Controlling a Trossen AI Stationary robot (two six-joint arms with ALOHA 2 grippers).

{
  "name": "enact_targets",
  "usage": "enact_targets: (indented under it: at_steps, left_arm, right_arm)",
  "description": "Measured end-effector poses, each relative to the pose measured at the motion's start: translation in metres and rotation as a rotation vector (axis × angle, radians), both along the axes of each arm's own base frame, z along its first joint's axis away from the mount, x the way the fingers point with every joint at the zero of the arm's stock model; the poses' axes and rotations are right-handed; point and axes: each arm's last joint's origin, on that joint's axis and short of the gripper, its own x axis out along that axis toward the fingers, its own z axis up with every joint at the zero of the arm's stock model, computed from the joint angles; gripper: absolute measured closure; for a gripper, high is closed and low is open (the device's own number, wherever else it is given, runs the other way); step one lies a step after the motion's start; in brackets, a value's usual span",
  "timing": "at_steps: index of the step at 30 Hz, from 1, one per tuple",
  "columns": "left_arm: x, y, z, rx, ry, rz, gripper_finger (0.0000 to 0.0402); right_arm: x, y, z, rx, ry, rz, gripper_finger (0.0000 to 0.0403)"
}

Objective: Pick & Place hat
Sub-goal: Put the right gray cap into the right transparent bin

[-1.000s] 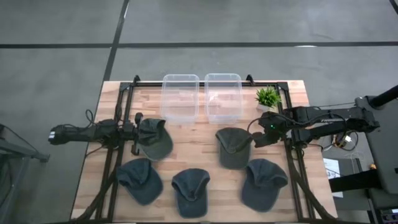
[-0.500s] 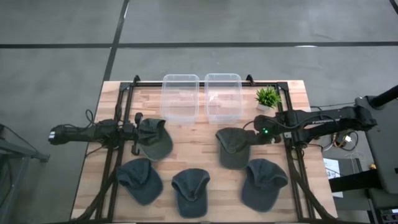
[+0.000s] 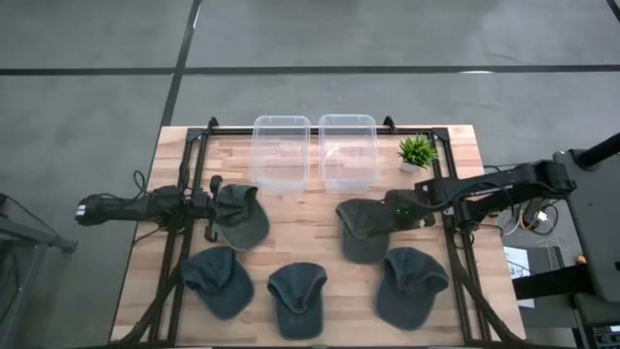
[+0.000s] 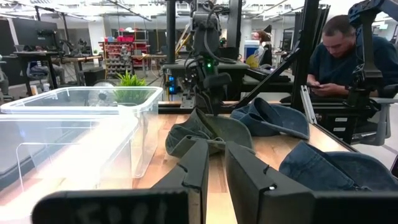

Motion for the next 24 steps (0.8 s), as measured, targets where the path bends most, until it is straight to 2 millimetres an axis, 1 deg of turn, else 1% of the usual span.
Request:
enact_targets:
  at_steps: [7, 11, 18, 24]
  left_arm:
    - [0.000, 0.000, 0.000, 0.000, 0.000, 0.000, 0.0353]
    - [0.000, 0.000, 0.000, 0.000, 0.000, 0.000, 0.0353]
    - [0.000, 0.000, 0.000, 0.001, 0.003, 0.000, 0.0353]
    - [0.000, 0.000, 0.000, 0.002, 0.003, -0.001, 0.0353]
  right_arm:
    - [0.011, 0.002, -0.006, -0.003, -0.024, 0.009, 0.0231]
    - [0.013, 0.002, -0.010, -0.004, -0.009, 0.008, 0.0231]
    - [0.016, 0.002, -0.023, -0.005, 0.002, 0.009, 0.0232]
    - [0.018, 0.002, -0.023, -0.029, -0.018, 0.007, 0.0249]
